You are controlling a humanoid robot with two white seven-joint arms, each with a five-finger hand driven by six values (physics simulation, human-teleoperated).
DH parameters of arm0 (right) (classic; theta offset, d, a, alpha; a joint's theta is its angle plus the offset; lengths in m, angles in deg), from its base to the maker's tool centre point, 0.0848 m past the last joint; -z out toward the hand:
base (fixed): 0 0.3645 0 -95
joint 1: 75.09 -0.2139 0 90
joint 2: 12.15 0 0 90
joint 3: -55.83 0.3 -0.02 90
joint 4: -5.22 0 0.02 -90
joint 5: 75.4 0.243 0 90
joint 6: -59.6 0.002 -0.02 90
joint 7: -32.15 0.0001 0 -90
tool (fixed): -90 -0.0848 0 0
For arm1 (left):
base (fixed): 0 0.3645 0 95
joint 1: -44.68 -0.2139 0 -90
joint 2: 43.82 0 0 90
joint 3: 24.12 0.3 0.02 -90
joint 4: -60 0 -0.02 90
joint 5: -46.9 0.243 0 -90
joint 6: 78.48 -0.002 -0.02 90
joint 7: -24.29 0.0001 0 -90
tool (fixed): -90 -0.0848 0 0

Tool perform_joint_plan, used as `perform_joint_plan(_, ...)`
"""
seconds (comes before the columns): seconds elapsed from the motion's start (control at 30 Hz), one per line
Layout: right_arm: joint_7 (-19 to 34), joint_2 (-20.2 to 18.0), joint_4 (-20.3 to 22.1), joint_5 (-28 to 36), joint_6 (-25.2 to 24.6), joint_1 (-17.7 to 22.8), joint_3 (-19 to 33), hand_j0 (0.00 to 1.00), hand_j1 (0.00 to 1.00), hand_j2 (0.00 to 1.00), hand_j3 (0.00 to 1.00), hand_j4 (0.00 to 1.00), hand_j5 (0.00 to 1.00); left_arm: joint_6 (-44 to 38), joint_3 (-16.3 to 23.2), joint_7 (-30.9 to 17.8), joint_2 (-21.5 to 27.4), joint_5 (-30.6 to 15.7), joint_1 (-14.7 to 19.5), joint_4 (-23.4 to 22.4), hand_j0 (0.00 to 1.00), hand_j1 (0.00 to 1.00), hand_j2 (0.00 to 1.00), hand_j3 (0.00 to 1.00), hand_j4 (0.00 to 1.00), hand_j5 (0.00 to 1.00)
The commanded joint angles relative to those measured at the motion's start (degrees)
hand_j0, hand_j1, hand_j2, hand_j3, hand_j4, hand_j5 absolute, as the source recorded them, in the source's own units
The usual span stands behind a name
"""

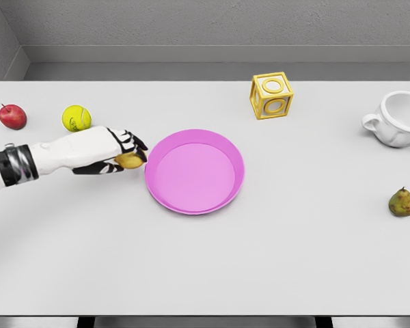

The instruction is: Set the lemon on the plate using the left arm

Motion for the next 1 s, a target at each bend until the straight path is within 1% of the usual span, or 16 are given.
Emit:
perform_joint_plan(0.0, 0.08, 0.00, 0.01, 0.05, 0.00, 0.00, 0.00, 1.00, 1.00, 1.00, 1.00, 1.00, 1.00, -0.08, -0.08, -0.01, -0.71, -0.35, 0.00, 0.78, 0.54, 0.54, 0.54, 0.54, 0.54, 0.54)
perform_joint_plan(0.07, -0.01, 0.00, 0.01, 0.05, 0.00, 0.00, 0.00, 1.00, 1.00, 1.00, 1.00, 1.00, 1.00, -0.08, -0.08, -0.01, -1.24, -0.26, 0.00, 1.48, 0.54, 0.54, 0.54, 0.54, 0.54, 0.54)
perform_joint_plan(0.33, -0.01, 0.00, 0.01, 0.05, 0.00, 0.00, 0.00, 1.00, 1.00, 1.00, 1.00, 1.00, 1.00, -0.08, 0.09, -1.59, -5.02, 0.00, 0.09, 1.74, 0.54, 0.54, 0.54, 0.54, 0.54, 0.54)
perform_joint_plan(0.37, -0.01, 0.00, 0.01, 0.05, 0.00, 0.00, 0.00, 1.00, 1.00, 1.00, 1.00, 1.00, 1.00, -0.08, 0.18, -1.59, -5.46, 0.00, 0.09, 2.36, 0.56, 0.56, 0.56, 0.56, 0.56, 0.56)
perform_joint_plan(0.4, -0.01, 0.00, 0.01, 0.05, 0.00, 0.00, 0.00, 1.00, 1.00, 1.00, 1.00, 1.00, 1.00, -0.08, 0.53, -1.42, -5.81, -0.44, 0.09, 2.53, 0.80, 0.80, 0.80, 0.80, 0.80, 0.80)
perform_joint_plan(0.43, -0.01, 0.00, 0.01, 0.05, 0.00, -0.09, 0.00, 1.00, 1.00, 1.00, 1.00, 1.00, 1.00, -0.08, 0.45, -1.24, -6.95, -1.05, 0.17, 3.15, 1.00, 1.00, 1.00, 1.00, 1.00, 1.00)
perform_joint_plan(0.6, -0.01, 0.00, 0.01, 0.05, 0.00, 0.00, 0.00, 1.00, 1.00, 1.00, 1.00, 1.00, 1.00, -0.08, 0.27, -1.33, -7.04, -1.32, 0.09, 3.50, 1.00, 1.00, 1.00, 1.00, 1.00, 1.00)
perform_joint_plan(0.67, -0.01, 0.00, 0.01, 0.05, 0.00, 0.00, 0.00, 1.00, 1.00, 1.00, 1.00, 1.00, 1.00, -0.08, -0.08, -1.50, -6.25, -1.23, 0.44, 3.24, 1.00, 1.00, 1.00, 1.00, 1.00, 1.00)
perform_joint_plan(0.73, -0.01, 0.00, 0.01, 0.05, 0.00, 0.00, 0.00, 1.00, 1.00, 1.00, 1.00, 1.00, 1.00, -0.08, -5.35, -1.41, -1.60, -1.49, -0.44, 2.89, 1.00, 1.00, 1.00, 1.00, 1.00, 1.00)
perform_joint_plan(0.77, -0.01, 0.00, 0.01, -0.04, 0.00, 0.00, 0.00, 1.00, 1.00, 1.00, 1.00, 1.00, 1.00, -0.08, -6.76, -1.41, -0.54, -1.49, -0.62, 2.19, 1.00, 1.00, 1.00, 1.00, 1.00, 1.00)
perform_joint_plan(0.8, -0.01, 0.00, 0.01, 0.05, 0.00, 0.00, 0.00, 1.00, 1.00, 1.00, 1.00, 1.00, 1.00, -0.08, -7.90, -1.24, 0.43, -1.58, -0.79, -0.61, 1.00, 1.00, 1.00, 1.00, 1.00, 1.00)
perform_joint_plan(0.83, -0.01, 0.00, 0.01, 0.05, 0.00, 0.00, 0.00, 1.00, 1.00, 1.00, 1.00, 1.00, 1.00, -0.08, -9.83, -1.24, 0.69, -1.67, -2.19, -5.10, 1.00, 1.00, 1.00, 1.00, 1.00, 1.00)
perform_joint_plan(0.87, -0.01, 0.00, 0.01, -0.04, 0.00, 0.00, 0.00, 1.00, 1.00, 1.00, 1.00, 1.00, 1.00, -0.08, -10.19, -1.24, 0.78, -2.02, -2.81, -9.67, 1.00, 1.00, 1.00, 1.00, 1.00, 1.00)
perform_joint_plan(0.93, -0.01, 0.00, 0.01, -0.04, 0.00, 0.00, 0.00, 1.00, 1.00, 1.00, 1.00, 1.00, 1.00, -0.08, -10.19, -1.33, 1.83, -1.93, -3.52, -11.88, 1.00, 1.00, 1.00, 1.00, 1.00, 1.00)
perform_joint_plan(0.97, 0.00, 0.00, 0.01, 0.05, 0.00, 0.00, 0.00, 1.00, 1.00, 1.00, 1.00, 1.00, 1.00, -0.08, -10.28, -1.33, 2.01, -2.02, -3.60, -11.88, 1.00, 1.00, 1.00, 1.00, 1.00, 1.00)
